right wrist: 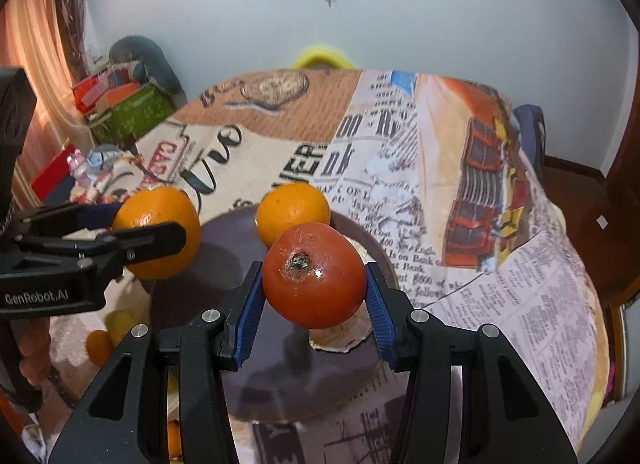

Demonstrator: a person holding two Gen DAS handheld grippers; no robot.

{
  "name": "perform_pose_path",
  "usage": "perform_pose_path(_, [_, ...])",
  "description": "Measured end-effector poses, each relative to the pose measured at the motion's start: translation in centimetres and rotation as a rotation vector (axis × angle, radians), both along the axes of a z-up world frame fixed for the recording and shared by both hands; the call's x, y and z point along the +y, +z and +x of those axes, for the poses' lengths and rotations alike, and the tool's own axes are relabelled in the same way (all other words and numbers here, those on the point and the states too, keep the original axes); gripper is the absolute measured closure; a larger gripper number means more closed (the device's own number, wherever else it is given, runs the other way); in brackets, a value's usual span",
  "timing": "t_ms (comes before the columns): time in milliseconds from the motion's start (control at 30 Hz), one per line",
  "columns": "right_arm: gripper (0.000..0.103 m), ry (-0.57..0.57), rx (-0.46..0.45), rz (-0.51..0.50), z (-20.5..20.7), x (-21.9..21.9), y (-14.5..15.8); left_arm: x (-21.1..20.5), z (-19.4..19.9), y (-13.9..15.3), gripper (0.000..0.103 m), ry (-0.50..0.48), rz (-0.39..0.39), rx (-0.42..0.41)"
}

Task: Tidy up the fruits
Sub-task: 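Carry the orange and tomato to the purple plate and release both, then grasp the small mandarin with the left gripper while the right gripper approaches the corn cob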

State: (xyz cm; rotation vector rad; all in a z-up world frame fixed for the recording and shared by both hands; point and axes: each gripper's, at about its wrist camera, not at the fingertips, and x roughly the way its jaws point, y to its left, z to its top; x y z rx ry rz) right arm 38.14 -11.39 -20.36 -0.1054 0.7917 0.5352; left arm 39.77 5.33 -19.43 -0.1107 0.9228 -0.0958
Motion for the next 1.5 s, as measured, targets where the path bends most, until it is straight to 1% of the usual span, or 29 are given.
perform_pose_path(133, [0.058, 0.014, 0.025, -0.014, 0.6, 0.3, -0.8, 0.1, 1.3, -1.2, 0.034, -0.002, 0.002, 0.027])
perform_pose_path(233, [0.058, 0.018, 0.030, -0.035, 0.8, 0.6, -1.3, 0.1, 1.8, -1.8, 0.034, -0.004, -0.003, 0.041])
perform_pose_path(367, [0.058, 0.023, 0.041, -0.042, 1.2, 0.7, -1.9, -0.1, 2.3, -2.4, 0.034, -0.009, 0.005, 0.054])
perform_pose_path(467, [0.057, 0.027, 0.038, -0.046, 1.2, 0.8, -1.9, 0.0, 2.5, -2.8, 0.034, -0.010, -0.003, 0.068])
perform_pose_path(667, [0.057, 0.030, 0.038, -0.048, 1.3, 0.9, -1.9, 0.0, 2.4, -2.7, 0.034, -0.010, -0.016, 0.055])
perform_pose_path(800, [0.056, 0.034, 0.043, -0.042, 1.1, 0.8, -1.7, 0.2, 1.8, -1.4, 0.033, 0.002, -0.014, 0.006])
perform_pose_path(900, [0.056, 0.033, 0.033, -0.040, 0.4, 0.7, -1.2, 0.5, 1.3, -0.6, 0.032, 0.017, -0.009, -0.004])
perform_pose_path(1033, [0.055, 0.026, 0.018, -0.030, -0.5, 0.3, -0.2, 1.3, -0.1, 0.4, 0.032, 0.035, -0.012, -0.017])
perform_pose_path(1100, [0.052, 0.022, 0.006, -0.026, -1.2, 0.1, 0.4, 1.5, -1.0, 0.9, 0.032, 0.039, -0.007, -0.025])
perform_pose_path(1300, [0.050, 0.030, -0.029, -0.023, -3.9, -0.3, 2.4, 2.2, -4.7, 2.7, 0.032, 0.045, 0.022, -0.052])
perform_pose_path(1500, [0.047, 0.074, -0.011, -0.004, -7.5, 0.4, 2.5, 2.9, -8.7, 3.5, 0.032, 0.048, 0.049, -0.058])
